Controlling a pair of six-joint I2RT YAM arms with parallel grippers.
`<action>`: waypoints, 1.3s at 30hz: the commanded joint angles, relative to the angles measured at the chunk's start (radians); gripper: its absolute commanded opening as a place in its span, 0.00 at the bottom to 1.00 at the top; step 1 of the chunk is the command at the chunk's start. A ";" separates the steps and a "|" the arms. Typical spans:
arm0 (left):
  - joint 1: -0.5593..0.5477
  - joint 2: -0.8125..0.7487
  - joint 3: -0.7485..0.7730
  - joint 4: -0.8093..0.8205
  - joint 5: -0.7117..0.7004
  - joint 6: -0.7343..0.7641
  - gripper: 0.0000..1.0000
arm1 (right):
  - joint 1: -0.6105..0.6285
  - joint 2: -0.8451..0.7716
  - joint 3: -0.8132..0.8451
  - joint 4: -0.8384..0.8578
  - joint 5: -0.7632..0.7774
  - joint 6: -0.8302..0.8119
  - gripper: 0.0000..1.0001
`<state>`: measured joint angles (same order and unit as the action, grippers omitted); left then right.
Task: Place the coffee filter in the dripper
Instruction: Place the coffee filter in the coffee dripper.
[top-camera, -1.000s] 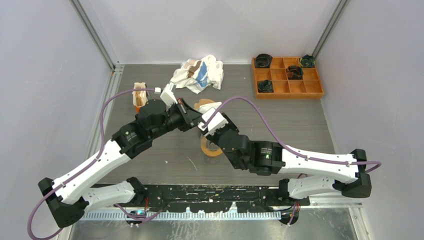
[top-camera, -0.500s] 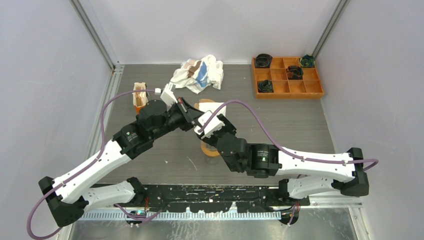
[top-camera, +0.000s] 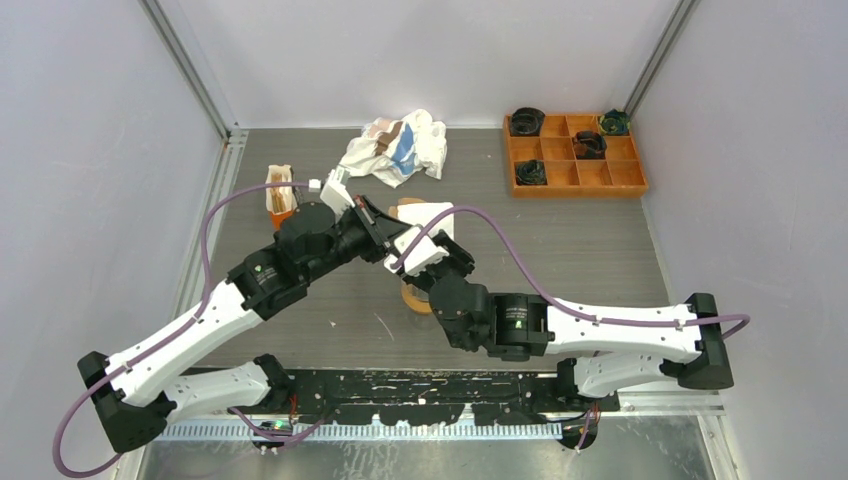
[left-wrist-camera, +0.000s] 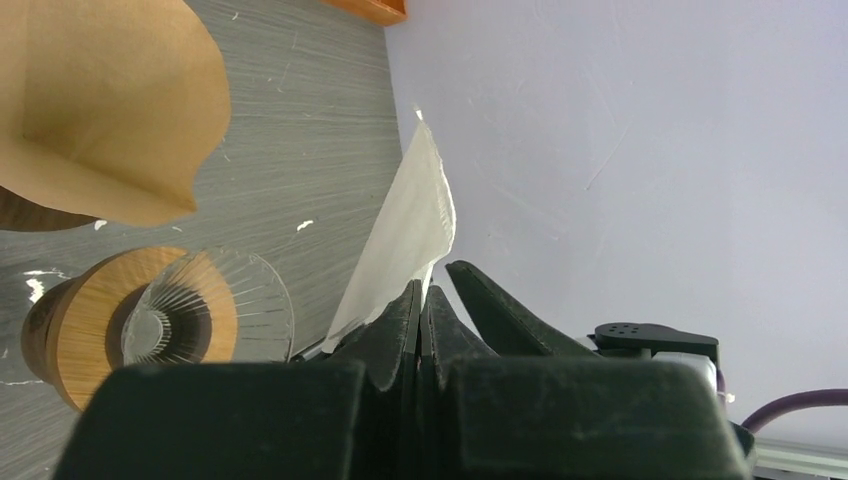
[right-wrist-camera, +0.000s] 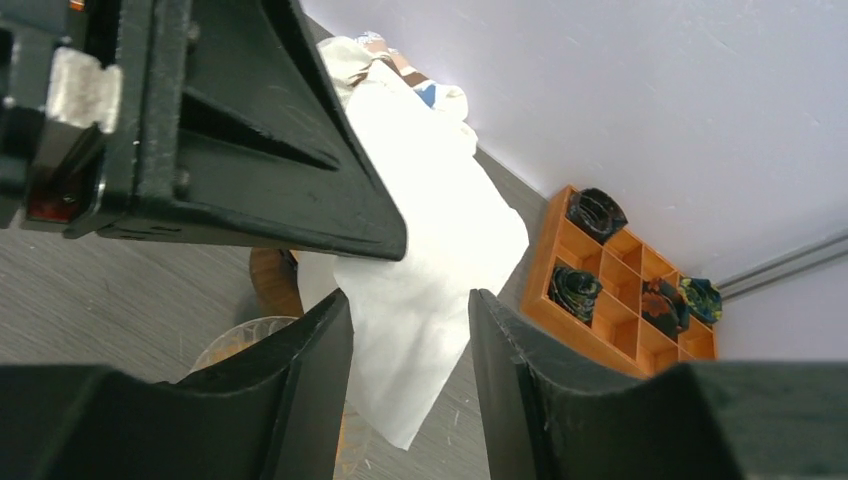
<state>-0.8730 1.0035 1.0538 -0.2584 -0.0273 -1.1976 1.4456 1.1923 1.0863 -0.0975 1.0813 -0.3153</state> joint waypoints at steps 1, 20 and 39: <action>-0.009 -0.017 -0.005 0.055 -0.027 0.002 0.00 | 0.005 -0.047 0.002 0.089 0.074 -0.030 0.50; -0.041 0.003 0.015 0.059 -0.031 0.004 0.00 | 0.005 -0.040 -0.050 0.175 0.034 -0.127 0.52; -0.043 -0.009 0.023 0.062 -0.038 -0.005 0.00 | -0.014 -0.061 -0.113 0.245 -0.003 -0.180 0.52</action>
<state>-0.9096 1.0103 1.0477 -0.2588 -0.0601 -1.1976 1.4441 1.1542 0.9745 0.0456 1.0672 -0.4816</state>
